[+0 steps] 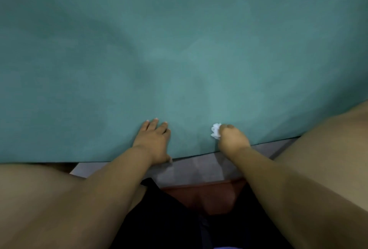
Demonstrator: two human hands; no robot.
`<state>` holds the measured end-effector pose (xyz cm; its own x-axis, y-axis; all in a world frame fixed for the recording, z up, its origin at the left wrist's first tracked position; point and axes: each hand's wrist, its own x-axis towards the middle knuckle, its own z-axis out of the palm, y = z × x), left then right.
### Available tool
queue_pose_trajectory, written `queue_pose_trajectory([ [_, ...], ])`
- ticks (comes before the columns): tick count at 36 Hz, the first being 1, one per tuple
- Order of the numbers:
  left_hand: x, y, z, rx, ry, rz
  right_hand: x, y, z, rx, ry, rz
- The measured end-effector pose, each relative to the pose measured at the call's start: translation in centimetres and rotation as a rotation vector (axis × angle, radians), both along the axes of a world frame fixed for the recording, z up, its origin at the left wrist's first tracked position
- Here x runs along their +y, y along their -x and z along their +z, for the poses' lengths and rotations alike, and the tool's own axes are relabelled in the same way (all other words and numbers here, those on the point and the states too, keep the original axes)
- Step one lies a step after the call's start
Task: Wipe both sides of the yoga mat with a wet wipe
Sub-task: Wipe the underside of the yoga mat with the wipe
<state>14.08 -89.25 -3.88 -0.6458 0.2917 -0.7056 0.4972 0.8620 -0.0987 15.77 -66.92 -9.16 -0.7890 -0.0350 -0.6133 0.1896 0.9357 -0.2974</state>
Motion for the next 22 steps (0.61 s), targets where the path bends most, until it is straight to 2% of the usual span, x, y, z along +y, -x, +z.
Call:
queue_pose_trajectory([
  [4, 0.2, -0.4, -0.5, 0.003, 0.049, -0.022, 2.8, -0.1, 0.8, -0.007, -0.093, -0.071],
  [10, 2.1, -0.7, 0.2, 0.012, 0.016, -0.073, 2.5, -2.8, 1.8, 0.015, -0.061, -0.109],
  [14, 1.7, -0.5, 1.1, 0.098, -0.135, -0.028, 2.3, -3.4, 1.9, -0.022, -0.064, -0.038],
  [17, 0.7, -0.2, 1.9, 0.148, -0.311, 0.110, 2.3, -3.6, 2.0, -0.022, -0.147, 0.043],
  [22, -0.3, 0.0, 3.5, 0.282, -0.640, 0.213, 2.2, -3.0, 2.9, 0.121, -0.194, -0.080],
])
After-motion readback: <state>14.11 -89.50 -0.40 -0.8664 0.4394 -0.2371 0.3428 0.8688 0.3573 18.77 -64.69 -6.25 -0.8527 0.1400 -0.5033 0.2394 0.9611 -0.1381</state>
